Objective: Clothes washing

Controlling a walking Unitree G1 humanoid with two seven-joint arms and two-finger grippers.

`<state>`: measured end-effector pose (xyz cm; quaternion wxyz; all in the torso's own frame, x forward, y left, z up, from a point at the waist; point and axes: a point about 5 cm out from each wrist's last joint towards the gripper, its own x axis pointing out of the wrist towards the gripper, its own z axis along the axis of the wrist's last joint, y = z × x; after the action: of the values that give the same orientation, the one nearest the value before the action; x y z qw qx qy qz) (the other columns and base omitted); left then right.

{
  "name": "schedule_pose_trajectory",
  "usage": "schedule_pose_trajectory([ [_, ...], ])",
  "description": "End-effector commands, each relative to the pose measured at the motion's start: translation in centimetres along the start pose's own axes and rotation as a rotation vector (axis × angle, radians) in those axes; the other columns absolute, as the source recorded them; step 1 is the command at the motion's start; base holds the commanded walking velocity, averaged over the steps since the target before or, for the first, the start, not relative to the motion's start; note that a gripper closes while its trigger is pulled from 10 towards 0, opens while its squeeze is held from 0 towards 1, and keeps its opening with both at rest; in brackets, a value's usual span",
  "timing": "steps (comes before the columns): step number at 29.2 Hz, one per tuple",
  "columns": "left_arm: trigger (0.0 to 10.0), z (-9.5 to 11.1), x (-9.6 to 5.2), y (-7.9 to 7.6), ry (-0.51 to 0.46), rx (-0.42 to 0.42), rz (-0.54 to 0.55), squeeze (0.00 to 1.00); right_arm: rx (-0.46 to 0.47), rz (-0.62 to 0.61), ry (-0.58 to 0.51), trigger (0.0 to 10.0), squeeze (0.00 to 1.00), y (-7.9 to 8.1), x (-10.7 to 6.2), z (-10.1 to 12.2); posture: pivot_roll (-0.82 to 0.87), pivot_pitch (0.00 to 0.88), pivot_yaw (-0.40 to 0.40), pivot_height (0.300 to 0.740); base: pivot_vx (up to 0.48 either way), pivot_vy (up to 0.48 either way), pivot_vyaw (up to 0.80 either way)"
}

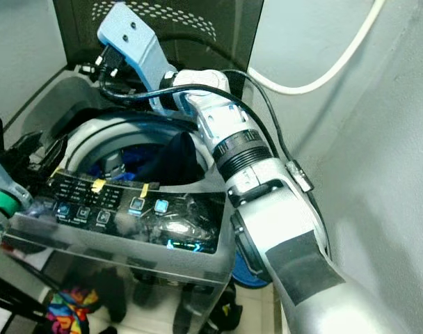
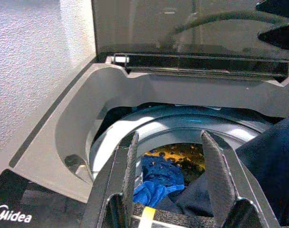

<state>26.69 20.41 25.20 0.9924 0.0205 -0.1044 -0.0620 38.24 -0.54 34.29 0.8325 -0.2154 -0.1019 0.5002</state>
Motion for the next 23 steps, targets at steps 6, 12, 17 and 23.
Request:
schedule_pose_trajectory([
  [6,10.0,-0.1,0.2,-0.1,0.000,0.025,0.010,0.00,0.267,-0.302,-0.356,10.0,0.00,-2.1,-1.8,0.5,0.21,0.028,0.009,0.740,0.000,0.000,0.00],
  [12,10.0,-0.4,0.3,-0.4,-0.043,0.086,0.050,0.00,0.518,-0.665,-0.420,10.0,0.00,-1.1,-7.4,-7.0,0.18,0.010,0.003,0.740,0.000,0.000,0.00],
  [17,10.0,-1.3,0.6,-0.9,-0.025,0.084,0.048,0.00,0.448,-0.765,-0.403,10.0,0.00,0.5,-9.6,-8.5,0.15,0.000,0.011,0.740,0.000,0.000,0.00],
  [23,10.0,-2.2,1.0,-1.8,-0.020,0.046,0.023,0.00,0.457,-0.741,-0.406,10.0,0.00,2.1,-10.4,-9.8,0.13,0.000,0.023,0.740,0.000,0.000,0.00],
])
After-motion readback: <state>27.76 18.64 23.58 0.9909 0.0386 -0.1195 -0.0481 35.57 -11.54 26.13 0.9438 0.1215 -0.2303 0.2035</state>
